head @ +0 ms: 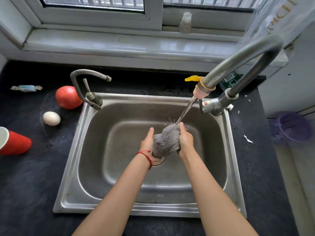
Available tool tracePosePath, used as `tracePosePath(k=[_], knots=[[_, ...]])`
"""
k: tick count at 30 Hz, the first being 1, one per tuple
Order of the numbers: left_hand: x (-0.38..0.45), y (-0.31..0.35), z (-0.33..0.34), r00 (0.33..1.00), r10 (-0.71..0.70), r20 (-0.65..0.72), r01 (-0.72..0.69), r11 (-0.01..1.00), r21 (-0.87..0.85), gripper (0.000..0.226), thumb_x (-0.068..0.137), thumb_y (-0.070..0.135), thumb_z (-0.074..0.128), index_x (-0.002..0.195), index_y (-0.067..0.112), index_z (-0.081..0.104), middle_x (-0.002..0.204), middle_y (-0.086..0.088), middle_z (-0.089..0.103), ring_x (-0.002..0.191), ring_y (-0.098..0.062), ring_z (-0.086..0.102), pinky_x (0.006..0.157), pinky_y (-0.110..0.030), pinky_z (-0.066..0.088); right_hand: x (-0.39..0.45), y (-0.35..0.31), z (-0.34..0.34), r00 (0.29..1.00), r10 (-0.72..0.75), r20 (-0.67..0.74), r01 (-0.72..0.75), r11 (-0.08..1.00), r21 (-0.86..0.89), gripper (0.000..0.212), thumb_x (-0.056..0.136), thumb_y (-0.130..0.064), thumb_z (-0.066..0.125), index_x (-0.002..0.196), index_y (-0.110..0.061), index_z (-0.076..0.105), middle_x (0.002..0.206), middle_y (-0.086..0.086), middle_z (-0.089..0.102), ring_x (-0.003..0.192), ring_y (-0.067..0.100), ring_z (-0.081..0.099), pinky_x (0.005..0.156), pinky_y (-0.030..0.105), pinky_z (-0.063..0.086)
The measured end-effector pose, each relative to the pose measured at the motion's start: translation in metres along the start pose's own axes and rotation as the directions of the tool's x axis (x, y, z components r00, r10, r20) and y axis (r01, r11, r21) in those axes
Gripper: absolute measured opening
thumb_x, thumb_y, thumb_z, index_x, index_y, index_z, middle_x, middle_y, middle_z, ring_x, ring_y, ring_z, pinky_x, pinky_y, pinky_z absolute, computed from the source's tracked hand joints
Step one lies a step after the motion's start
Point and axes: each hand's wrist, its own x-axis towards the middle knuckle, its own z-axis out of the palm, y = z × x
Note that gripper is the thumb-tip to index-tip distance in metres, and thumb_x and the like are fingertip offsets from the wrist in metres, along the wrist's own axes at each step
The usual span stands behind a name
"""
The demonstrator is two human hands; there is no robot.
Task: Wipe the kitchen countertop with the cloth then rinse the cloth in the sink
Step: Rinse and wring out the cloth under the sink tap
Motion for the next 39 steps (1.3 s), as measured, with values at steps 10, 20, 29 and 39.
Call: tracePosePath(k=[10, 20, 29, 39], knots=[[-0.026, -0.001, 0.029, 0.936, 0.269, 0.226, -0.314, 0.928, 0.200, 0.010, 0.083, 0.021, 0.065, 0.089, 0.013, 0.062, 0.080, -0.006, 0.064, 0.067, -0.017, 0.066, 0.056, -0.035, 0.059, -0.013, 0.004, -0.013, 0.944, -0.102, 0.315, 0.156, 0.976, -0.150, 0.023, 0.088, 0.000, 0.046, 0.083, -0.006, 0.068, 0.081, 0.013, 0.066, 0.077, 0.024, 0.061, 0.069, 0.033, 0.051], [-0.016, 0.024, 0.002, 0.773, 0.620, 0.137, -0.560, 0.565, 0.606, 0.011, 0.084, 0.010, 0.063, 0.081, 0.001, 0.070, 0.065, -0.002, 0.060, 0.056, -0.004, 0.051, 0.049, -0.012, 0.045, 0.010, -0.022, -0.043, 0.915, -0.301, 0.269, 0.400, 0.766, -0.503, 0.047, 0.091, -0.025, 0.054, 0.051, -0.006, 0.039, 0.052, 0.002, 0.031, 0.044, 0.003, 0.030, 0.049, 0.026, 0.024], [-0.024, 0.058, 0.007, 0.765, 0.623, 0.162, -0.607, 0.614, 0.505, 0.021, 0.091, 0.018, 0.054, 0.076, 0.007, 0.064, 0.073, -0.005, 0.057, 0.069, -0.009, 0.050, 0.065, -0.025, 0.041, 0.021, -0.033, -0.054, 0.865, -0.126, 0.486, 0.450, 0.624, -0.639, 0.020, 0.063, -0.012, 0.081, 0.079, -0.004, 0.073, 0.064, -0.003, 0.061, 0.064, 0.003, 0.053, 0.063, 0.025, 0.044], [-0.010, 0.029, 0.007, 0.999, 0.023, 0.041, -0.029, 0.988, 0.151, 0.052, 0.092, 0.053, 0.031, 0.109, 0.013, 0.060, 0.060, -0.002, 0.074, 0.058, -0.015, 0.071, 0.065, -0.029, 0.052, 0.005, -0.013, 0.003, 0.968, -0.121, 0.222, 0.190, 0.927, -0.324, 0.024, 0.096, -0.022, 0.044, 0.099, -0.003, 0.060, 0.088, 0.007, 0.062, 0.086, 0.019, 0.058, 0.071, 0.026, 0.049]])
